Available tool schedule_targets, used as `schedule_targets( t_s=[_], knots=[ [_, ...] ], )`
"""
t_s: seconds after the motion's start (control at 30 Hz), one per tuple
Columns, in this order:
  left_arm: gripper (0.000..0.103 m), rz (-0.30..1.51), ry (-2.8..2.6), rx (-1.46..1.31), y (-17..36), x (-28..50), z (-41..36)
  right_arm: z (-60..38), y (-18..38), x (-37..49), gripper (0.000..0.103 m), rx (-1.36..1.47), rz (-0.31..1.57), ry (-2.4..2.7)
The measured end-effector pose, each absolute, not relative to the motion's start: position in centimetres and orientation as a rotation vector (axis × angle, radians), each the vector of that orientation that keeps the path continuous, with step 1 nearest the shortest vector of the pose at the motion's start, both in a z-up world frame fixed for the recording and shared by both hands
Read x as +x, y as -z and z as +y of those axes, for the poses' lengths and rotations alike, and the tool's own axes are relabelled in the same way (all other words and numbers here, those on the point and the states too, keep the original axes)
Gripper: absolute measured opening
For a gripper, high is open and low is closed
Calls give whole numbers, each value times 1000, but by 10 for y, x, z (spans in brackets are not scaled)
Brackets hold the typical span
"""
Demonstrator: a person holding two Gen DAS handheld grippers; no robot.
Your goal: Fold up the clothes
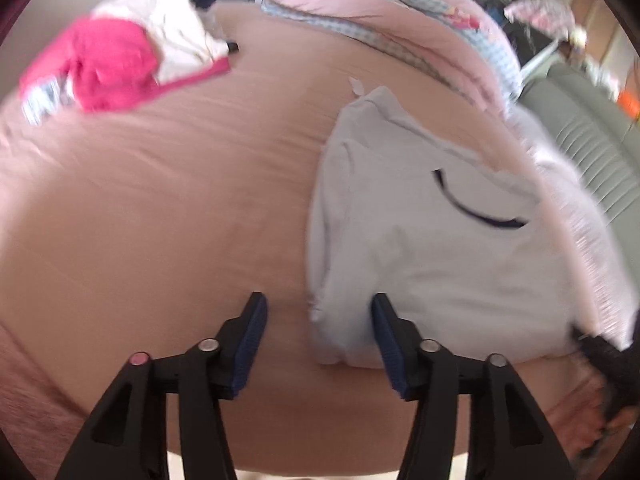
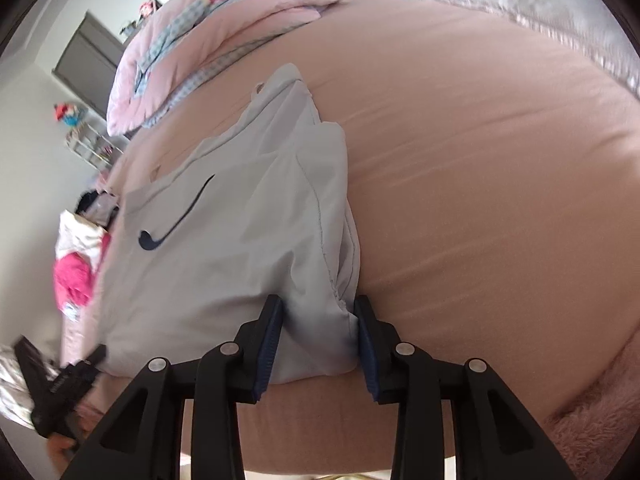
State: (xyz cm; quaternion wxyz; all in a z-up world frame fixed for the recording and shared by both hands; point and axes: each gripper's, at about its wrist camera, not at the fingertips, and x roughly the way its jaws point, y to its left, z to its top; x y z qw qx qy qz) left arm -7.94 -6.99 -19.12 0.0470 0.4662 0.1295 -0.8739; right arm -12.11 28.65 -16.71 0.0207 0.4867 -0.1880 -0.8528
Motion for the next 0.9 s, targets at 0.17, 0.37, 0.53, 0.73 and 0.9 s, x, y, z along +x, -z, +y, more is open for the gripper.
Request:
schedule_targets(
  t_s=[0.17, 0.37, 0.53, 0.73, 0.9],
  knots=[
    [62, 401, 2651, 1393, 185, -71, -73, 276, 159, -111, 67, 1570, -225, 2836],
    [63, 703, 2742, 1510, 203, -79, -76, 288, 163, -109, 65, 1552, -428, 2690],
    [23, 587, 2817, 1490, 191, -78, -64, 272, 163, -107, 30, 1515, -344, 2626],
    [25, 539, 2714, 1480, 179, -64, -93, 263, 161, -101, 23, 1550, -158, 2710],
    [25, 649, 2623, 1339, 172, -68, -135, 268, 165, -111, 26, 1550, -275, 2691]
  ],
)
